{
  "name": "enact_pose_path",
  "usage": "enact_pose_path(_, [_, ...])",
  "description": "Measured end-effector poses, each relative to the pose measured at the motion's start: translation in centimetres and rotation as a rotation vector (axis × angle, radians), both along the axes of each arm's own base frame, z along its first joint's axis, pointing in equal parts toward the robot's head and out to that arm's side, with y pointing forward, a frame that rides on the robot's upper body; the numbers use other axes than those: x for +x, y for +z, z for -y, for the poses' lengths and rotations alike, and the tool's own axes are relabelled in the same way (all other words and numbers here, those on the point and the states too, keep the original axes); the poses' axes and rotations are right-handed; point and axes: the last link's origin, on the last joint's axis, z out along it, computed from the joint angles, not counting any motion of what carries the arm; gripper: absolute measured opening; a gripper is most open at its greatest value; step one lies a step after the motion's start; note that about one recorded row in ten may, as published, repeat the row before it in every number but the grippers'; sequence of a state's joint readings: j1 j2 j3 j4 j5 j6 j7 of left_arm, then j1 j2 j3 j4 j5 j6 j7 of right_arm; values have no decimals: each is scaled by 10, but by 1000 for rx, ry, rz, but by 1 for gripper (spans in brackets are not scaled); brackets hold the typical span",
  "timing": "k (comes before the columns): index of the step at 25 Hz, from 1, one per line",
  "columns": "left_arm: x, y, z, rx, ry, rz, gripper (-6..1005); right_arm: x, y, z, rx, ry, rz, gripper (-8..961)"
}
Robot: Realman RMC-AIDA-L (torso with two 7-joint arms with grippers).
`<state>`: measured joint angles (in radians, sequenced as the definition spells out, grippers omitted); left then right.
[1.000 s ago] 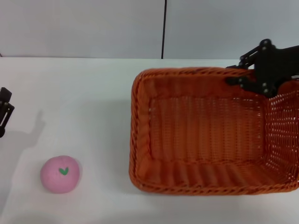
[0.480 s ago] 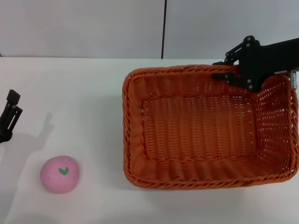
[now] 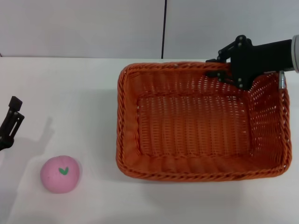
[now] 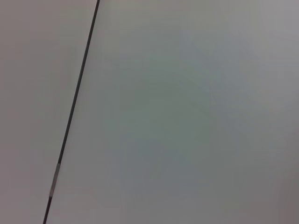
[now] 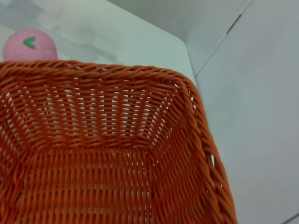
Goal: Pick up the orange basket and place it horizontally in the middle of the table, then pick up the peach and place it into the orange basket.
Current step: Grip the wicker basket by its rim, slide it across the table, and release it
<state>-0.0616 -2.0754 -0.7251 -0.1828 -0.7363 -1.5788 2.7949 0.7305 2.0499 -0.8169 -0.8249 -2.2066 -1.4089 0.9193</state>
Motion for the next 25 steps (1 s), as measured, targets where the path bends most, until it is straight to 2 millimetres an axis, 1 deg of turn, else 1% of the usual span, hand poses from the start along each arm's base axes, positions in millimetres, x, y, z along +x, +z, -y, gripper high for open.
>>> enact_pose_path(7, [0, -1, 2, 1, 3, 5, 808, -1, -4, -2, 7, 22, -3, 263])
enact_pose_path(12, [1, 0, 0, 6, 0, 8, 808, -2, -4, -2, 8, 31, -9, 408])
enact_pose_path(15, [1, 1, -1, 8, -3, 8, 807, -3, -2, -3, 29, 26, -30, 408])
enact_pose_path(18, [1, 3, 0, 6, -8, 14, 807, -4, 4, -1, 63, 14, -108, 407])
enact_pose_path(19, [0, 3, 0, 3, -9, 23, 807, -4, 10, 2, 89, 0, -182, 407])
enact_pose_path(20, [-2, 5, 2, -9, -11, 59, 807, -4, 10, 2, 89, 0, -182, 407])
enact_pose_path(21, [-3, 7, 4, -26, -16, 83, 807, -4, 13, 4, 105, -14, -230, 407])
enact_pose_path(22, [-8, 13, 8, -73, -33, 132, 807, 0, 18, 10, 139, -52, -335, 407])
enact_pose_path(23, [-8, 13, 8, -73, -33, 132, 807, 1, 21, 13, 158, -69, -392, 407])
enact_pose_path(24, [-11, 21, 10, -144, -76, 151, 806, 5, 22, 17, 175, -90, -441, 407])
enact_pose_path(25, [-11, 21, 10, -144, -76, 151, 806, 5, 22, 17, 175, -90, -441, 407])
